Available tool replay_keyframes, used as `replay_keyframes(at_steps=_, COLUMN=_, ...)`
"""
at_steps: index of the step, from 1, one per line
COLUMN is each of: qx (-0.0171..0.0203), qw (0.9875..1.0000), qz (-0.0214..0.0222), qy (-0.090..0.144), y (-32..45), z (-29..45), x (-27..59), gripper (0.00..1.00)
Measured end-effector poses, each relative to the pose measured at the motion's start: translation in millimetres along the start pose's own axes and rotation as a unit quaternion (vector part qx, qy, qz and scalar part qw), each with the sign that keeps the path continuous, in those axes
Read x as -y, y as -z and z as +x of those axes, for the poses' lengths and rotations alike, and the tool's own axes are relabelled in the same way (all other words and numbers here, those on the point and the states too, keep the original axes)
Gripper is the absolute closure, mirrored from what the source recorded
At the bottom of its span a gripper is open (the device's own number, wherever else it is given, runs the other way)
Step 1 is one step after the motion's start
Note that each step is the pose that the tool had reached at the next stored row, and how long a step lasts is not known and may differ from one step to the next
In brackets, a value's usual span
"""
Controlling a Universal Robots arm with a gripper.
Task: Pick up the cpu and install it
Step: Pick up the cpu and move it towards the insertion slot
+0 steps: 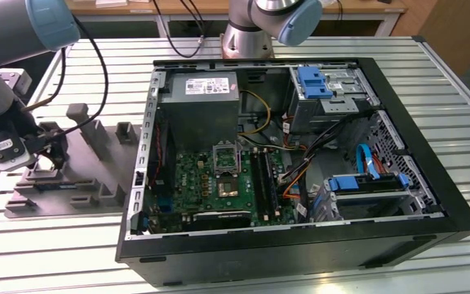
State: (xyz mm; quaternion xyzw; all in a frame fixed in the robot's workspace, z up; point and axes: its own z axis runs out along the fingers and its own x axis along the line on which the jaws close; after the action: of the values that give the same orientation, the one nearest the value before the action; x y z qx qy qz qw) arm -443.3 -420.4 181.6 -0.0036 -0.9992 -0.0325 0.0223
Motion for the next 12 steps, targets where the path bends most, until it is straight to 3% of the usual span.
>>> replay_keyframes(at_steps=12, qx=0.0, qw=1.0, qz=-0.0012, qy=0.0, y=-0.2, z=1.7, x=-1.0, gripper=0.41)
